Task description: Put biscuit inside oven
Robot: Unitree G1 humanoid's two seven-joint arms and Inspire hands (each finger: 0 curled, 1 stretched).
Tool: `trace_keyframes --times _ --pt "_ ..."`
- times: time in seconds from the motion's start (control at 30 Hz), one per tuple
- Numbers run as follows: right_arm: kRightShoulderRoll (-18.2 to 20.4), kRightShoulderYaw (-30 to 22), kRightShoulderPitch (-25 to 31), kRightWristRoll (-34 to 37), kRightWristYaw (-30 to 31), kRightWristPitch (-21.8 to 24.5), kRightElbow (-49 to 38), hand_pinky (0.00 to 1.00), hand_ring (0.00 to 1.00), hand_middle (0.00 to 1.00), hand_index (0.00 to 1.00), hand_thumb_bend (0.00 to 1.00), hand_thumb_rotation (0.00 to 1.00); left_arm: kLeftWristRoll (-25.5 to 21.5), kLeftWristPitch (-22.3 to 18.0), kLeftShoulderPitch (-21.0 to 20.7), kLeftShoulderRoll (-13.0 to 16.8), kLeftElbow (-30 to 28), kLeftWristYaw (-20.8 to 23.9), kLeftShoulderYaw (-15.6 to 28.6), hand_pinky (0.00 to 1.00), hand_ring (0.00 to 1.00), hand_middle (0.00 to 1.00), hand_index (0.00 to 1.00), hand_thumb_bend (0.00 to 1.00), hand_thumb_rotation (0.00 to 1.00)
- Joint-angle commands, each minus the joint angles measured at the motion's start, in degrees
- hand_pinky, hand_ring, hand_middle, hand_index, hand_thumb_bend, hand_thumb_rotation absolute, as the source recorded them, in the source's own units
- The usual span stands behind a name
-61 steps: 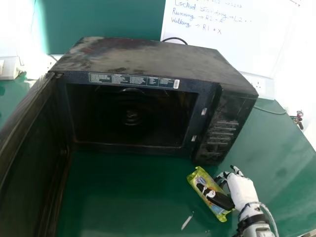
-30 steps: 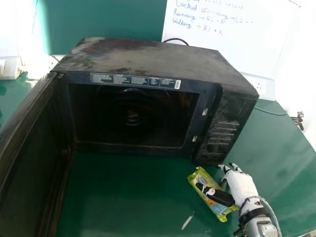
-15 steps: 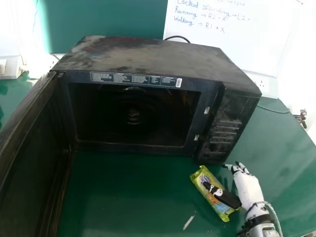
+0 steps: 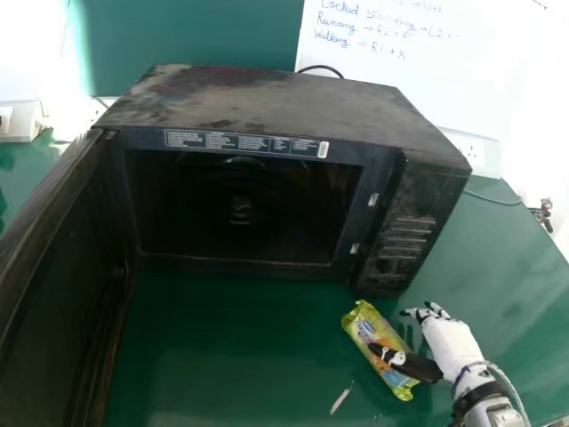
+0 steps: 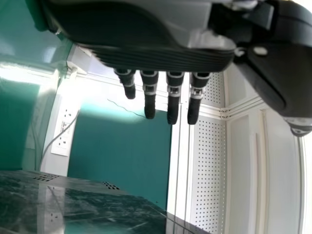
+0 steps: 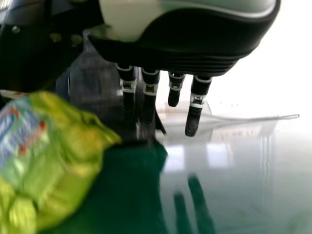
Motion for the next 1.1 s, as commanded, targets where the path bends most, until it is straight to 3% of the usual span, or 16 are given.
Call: trace_keyframes --times 0.0,0.37,0.73,1.07 --pt "-1.7 0.1 1.2 -0.5 3.1 0.5 -2.3 0.74 0.87 0.89 0.87 1.0 0.67 0.5 -0.4 0.5 -0.1 -0.8 0.4 -0.1 0.97 0.91 0.9 0.88 0.96 0.94" --pt "-4.8 -1.1 1.1 0.2 12.8 1.3 -6.5 0.74 0.88 0.9 0.89 1.0 0.69 0.5 -0.5 0.6 -0.3 -1.1 0.3 -0.6 0.97 0.92 0.9 0.88 0.96 0.93" --pt "-3.8 1.0 0.8 -1.5 11.5 0.8 -4.1 0.73 0.88 0.91 0.89 1.0 0.68 0.5 -0.8 0.7 -0.3 -1.2 0.2 -0.4 0.97 0.92 0.9 0.89 0.96 0.94" --pt "-2.7 4.4 0.6 -10.0 8.3 4.1 -4.6 0.74 0.86 0.88 0.86 1.0 0.7 0.6 -1.4 1.7 -0.6 -2.4 0.0 -0.6 0.97 0.91 0.9 0.89 0.95 0.94"
